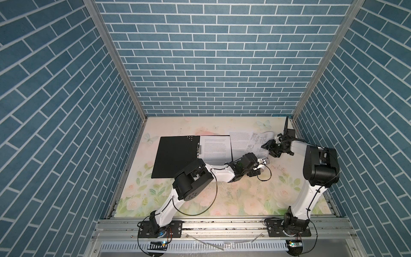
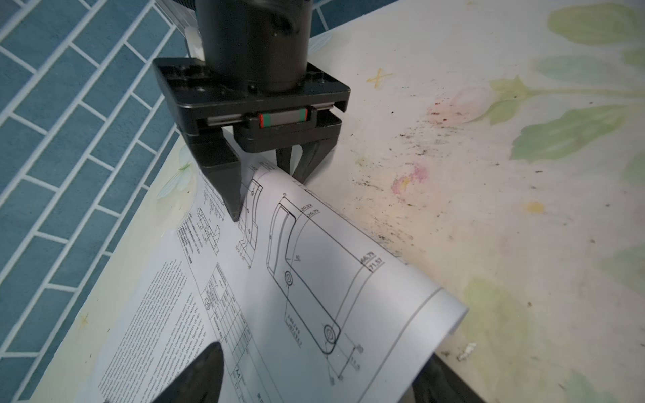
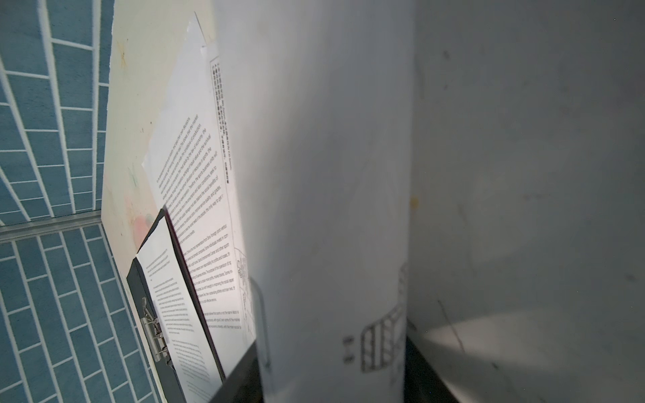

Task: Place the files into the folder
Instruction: 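Hold the lifted sheet with the right gripper while left gripper pinches its curled part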

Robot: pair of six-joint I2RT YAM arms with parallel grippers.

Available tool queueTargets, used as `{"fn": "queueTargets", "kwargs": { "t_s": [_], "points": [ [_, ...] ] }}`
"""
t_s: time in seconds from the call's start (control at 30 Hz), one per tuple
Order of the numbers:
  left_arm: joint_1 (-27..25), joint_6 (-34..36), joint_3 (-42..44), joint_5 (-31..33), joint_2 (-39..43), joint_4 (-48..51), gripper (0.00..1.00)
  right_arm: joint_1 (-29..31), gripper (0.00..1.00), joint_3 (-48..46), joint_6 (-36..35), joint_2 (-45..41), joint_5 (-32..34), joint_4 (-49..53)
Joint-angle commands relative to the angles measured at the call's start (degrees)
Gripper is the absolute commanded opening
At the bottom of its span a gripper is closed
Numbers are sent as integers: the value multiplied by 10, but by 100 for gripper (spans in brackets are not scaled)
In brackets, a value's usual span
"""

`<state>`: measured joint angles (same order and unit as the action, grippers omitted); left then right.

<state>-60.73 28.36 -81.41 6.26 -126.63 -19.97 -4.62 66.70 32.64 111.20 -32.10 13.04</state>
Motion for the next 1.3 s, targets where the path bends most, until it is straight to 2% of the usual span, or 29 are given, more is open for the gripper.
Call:
{"fn": "queueTargets", "kwargs": {
  "t_s": [0.0,0.43,0.67,0.8,1.03,1.27],
  "points": [
    [-7,27,-5,19,-6,3,81,-3,54,-8,3,22,30,80],
    [-33,100,1,74,-24,18,74,-4,54,-5,2,24,25,86],
    [-44,108,-5,101,-33,18,62,-4,54,-5,1,23,25,89],
    [-48,109,-15,127,-43,18,52,-5,54,-5,2,23,25,88],
    [-53,106,-52,173,-68,26,47,-5,53,-5,2,23,20,87],
    [-54,115,-64,199,-82,14,36,-5,53,-5,2,24,16,88]
  ]
}}
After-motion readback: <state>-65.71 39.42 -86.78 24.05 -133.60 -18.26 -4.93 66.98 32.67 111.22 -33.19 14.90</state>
